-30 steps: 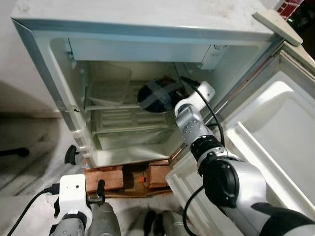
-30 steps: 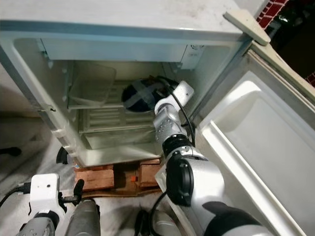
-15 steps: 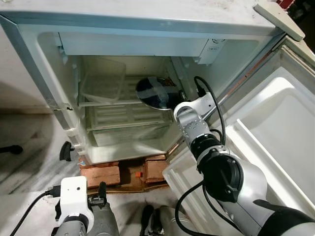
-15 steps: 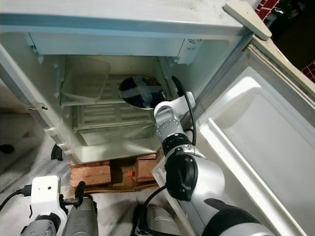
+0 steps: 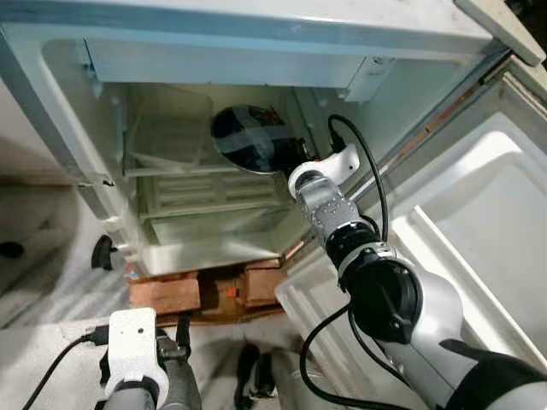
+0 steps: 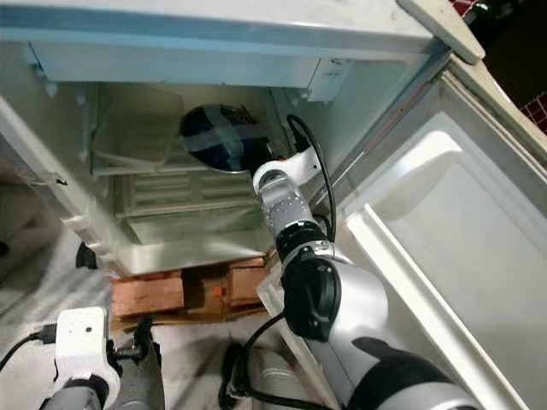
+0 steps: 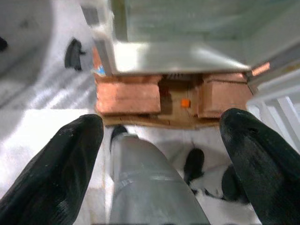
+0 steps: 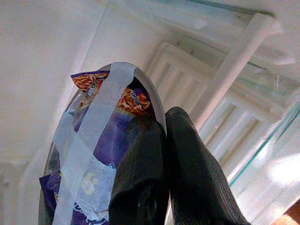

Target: Restocking fridge

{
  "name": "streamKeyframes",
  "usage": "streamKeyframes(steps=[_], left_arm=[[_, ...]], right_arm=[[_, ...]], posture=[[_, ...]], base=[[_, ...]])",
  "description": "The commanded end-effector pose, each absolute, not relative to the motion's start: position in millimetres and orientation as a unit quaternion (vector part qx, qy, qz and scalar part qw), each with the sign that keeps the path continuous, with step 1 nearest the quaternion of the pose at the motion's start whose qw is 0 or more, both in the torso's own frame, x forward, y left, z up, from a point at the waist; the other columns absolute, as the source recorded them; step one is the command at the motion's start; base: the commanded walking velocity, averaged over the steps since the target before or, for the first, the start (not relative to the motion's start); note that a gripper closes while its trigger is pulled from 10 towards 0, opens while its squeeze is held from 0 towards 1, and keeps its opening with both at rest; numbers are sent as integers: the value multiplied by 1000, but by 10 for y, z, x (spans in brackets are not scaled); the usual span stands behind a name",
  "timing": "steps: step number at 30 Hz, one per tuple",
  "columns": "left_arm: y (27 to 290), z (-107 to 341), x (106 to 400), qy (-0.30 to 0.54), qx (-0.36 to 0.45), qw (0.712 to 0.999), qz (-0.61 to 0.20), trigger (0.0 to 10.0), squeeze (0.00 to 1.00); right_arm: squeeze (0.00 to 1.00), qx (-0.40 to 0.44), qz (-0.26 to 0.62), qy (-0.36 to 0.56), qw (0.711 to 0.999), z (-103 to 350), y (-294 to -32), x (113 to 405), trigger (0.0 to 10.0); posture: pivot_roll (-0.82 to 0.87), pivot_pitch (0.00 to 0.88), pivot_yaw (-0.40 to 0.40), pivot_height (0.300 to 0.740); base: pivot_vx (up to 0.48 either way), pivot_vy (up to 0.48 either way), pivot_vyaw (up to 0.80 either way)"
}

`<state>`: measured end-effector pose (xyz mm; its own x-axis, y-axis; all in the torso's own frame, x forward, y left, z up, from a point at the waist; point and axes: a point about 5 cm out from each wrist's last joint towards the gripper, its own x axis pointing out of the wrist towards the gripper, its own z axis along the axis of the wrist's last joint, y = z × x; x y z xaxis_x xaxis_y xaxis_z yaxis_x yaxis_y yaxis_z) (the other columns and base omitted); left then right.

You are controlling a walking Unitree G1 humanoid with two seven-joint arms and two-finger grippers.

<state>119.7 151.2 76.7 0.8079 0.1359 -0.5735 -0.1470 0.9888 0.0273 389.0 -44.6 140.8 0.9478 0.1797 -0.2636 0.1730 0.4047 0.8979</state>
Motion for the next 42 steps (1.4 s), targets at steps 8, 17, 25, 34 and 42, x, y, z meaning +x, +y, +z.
streamKeyframes(steps=[8,17,25,34,42], left_arm=[[1428,808,1120,305,-27,948,83,10000,0],[1363,823,1109,305,-40,947,90,10000,0],[1389,800,1159,301,-42,948,96,10000,0],[1509,789,1347,274,-7,956,105,10000,0],[1651,809,1614,230,32,967,101,10000,0]], right_arm=[[678,530,79,198,821,1688,401,3686,10000],[1000,551,80,179,811,1892,389,3761,10000],[863,542,113,167,816,1989,421,3775,10000],[1000,349,183,78,916,2049,198,3876,10000],[1000,243,234,3,941,2147,-55,3963,10000]], posture=[[434,347,-302,740],[429,355,-323,740],[426,342,-327,740],[409,279,-315,740],[410,201,-283,740]], base=[[0,0,0],[0,0,0],[0,0,0],[0,0,0],[0,0,0]])
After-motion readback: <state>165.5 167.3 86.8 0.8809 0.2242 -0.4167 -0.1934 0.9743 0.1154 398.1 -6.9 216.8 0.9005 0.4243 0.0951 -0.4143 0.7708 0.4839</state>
